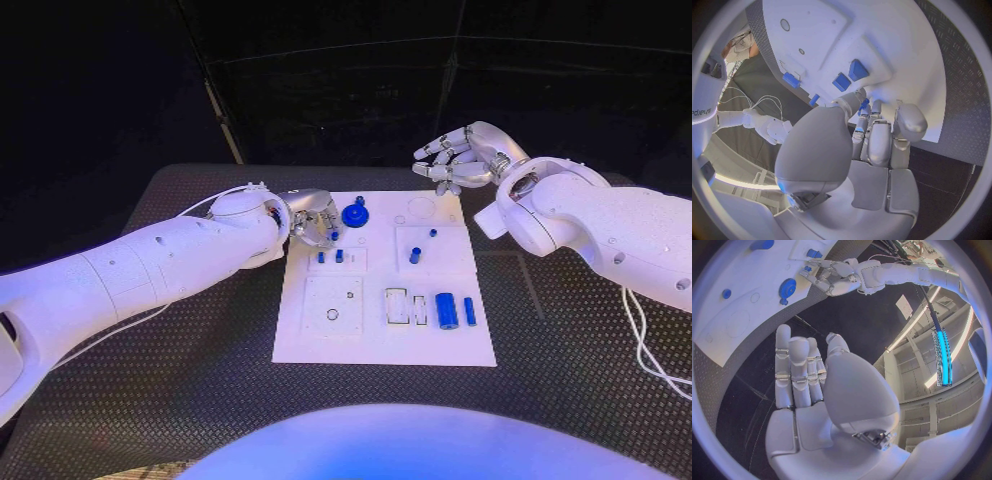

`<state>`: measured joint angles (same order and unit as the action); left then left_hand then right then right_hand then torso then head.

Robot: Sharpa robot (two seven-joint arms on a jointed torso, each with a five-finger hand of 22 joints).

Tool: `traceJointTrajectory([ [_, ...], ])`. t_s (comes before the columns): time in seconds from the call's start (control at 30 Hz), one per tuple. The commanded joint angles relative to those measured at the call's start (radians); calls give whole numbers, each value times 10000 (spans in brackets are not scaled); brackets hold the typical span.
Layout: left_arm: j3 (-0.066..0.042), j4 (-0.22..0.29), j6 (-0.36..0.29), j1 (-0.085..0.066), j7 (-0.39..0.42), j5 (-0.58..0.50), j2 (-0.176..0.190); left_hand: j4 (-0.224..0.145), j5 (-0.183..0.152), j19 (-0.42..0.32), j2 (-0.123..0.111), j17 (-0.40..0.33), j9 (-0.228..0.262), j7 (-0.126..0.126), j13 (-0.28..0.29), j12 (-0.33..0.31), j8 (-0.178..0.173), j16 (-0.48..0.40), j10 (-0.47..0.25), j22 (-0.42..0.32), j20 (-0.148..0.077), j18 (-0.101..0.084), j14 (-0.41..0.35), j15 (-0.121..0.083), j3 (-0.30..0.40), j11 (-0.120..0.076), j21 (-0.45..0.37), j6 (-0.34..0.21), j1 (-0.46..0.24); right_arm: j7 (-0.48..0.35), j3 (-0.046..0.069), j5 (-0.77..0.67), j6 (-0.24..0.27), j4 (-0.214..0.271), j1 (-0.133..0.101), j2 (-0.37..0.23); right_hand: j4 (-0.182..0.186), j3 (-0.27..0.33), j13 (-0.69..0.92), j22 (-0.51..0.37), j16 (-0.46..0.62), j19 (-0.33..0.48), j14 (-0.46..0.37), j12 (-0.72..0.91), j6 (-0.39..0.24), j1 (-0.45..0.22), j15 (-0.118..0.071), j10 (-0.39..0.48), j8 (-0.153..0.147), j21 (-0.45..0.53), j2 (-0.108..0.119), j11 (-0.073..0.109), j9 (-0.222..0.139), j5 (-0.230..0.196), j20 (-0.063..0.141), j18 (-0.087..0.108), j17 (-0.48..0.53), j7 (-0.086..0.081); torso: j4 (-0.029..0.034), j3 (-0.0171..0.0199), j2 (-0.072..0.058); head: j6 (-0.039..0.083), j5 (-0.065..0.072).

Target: Assemble the parts on the task board

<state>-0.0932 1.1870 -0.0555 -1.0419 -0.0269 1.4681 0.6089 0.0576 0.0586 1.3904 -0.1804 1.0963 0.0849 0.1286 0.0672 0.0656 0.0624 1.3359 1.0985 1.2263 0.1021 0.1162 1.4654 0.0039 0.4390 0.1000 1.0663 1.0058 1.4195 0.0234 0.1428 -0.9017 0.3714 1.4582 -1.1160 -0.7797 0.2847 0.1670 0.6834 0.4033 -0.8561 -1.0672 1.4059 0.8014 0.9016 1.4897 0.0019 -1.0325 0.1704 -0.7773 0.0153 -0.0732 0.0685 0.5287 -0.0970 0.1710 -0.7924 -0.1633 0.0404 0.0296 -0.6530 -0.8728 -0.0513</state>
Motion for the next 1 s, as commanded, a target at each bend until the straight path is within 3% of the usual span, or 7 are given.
traceJointTrajectory([
  [0.03, -9, 33, -143, -3, 65, -56, 49, 4, -25, -24, -8, -11, -11, 3, -11, -28, 7, -23, -65, -11, 70, -99, 166, 67, -80, 3, -46, -94, -62, -14, 6, -46, -77, -11, -17, -11, -14, -85, -25, -20, 106, -69, -27, 20, -50, 50, -32, 112, 61, 75, 10, 5, -6, 67, -31, 121, 70, 23, 4, -1, 3, 2, -4],
  [0.23, -35, 132, -309, 8, 84, -174, 259, 1, -24, -26, -1, -10, -14, 6, -10, -27, 10, -20, -78, -17, 73, -97, 167, 69, -81, 5, -56, -92, -58, 202, 6, -891, -520, -216, -16, -27, -143, -420, -841, -40, 235, -62, -138, -1065, 176, 571, -73, 733, 193, 136, 31, -2, 22, -363, -55, 125, 62, 25, 1, -10, 1, 2, 28],
  [0.43, -329, 304, -815, 12, 393, -1467, 730, 3, -22, -48, 102, -38, -28, 71, 25, 56, 73, -17, 27, -84, 80, -65, 167, 58, -49, -20, -169, 28, -42, 479, 6, -2998, -1383, -530, -15, -40, -418, -1162, -2588, 234, -744, -443, 466, -3060, 820, 1486, -174, 213, 335, -327, 143, 77, 6, -1458, 92, 111, -931, 89, 3, -2, 7, 2, 34],
  [0.57, -470, 555, -1220, 11, 786, -3306, 1262, 115, -21, -88, 195, -95, -29, 198, 76, 202, 155, -32, 297, -179, 60, -29, 152, 18, -61, -77, -333, 241, -187, 790, 6, -5110, -1951, -579, 70, -86, -404, -1572, -3549, 486, -1484, -490, 713, -4248, 1174, 1559, -179, -263, 292, -692, 353, 78, -14, -1612, 121, 126, -1690, 160, 3, -2, 7, 2, 61],
  [0.7, -521, 874, -1609, 11, 1382, -5528, 1729, 221, -19, -136, 260, -139, -45, 262, 130, 370, 185, -53, 586, -258, 45, -7, 128, 5, -74, -97, -474, 343, -310, 1138, 6, -6963, -2323, -505, 235, -133, -338, -1803, -4044, 647, -2055, -474, 842, -4848, 1328, 1483, -180, -460, 162, -914, 499, 85, -17, -1811, 125, 126, -2249, 251, 17, -24, 3, 2, 245],
  [0.87, -533, 1588, -1920, 98, 2443, -9022, 2204, 242, -15, -904, 302, -1519, -71, 330, 129, 469, 263, -901, 612, -1329, 70, 287, -417, 36, -61, -63, -2181, 502, -298, 1433, 6, -8359, -2488, -341, 479, -150, -255, -1971, -4471, 778, -2473, -434, 902, -5314, 1325, 1339, -129, -485, -52, -1083, 660, 23, -28, -2078, 105, 118, -2651, 245, -10, -19, -12, 2, 426],
  [1.0, -534, 2078, -1949, 210, 2951, -10433, 2391, 248, -19, -1536, 315, -2784, -95, 340, 119, 528, 310, -1721, 565, -2142, 99, 498, -972, 64, -95, -44, -3487, 559, -292, 1571, 4, -8862, -2503, -268, 618, -110, -190, -1998, -4803, 886, -2698, -426, 923, -5715, 1114, 1186, -32, -165, -296, -1194, 837, -119, -41, -2286, 30, 96, -2857, 133, 9, -21, -3, 2, 466],
])
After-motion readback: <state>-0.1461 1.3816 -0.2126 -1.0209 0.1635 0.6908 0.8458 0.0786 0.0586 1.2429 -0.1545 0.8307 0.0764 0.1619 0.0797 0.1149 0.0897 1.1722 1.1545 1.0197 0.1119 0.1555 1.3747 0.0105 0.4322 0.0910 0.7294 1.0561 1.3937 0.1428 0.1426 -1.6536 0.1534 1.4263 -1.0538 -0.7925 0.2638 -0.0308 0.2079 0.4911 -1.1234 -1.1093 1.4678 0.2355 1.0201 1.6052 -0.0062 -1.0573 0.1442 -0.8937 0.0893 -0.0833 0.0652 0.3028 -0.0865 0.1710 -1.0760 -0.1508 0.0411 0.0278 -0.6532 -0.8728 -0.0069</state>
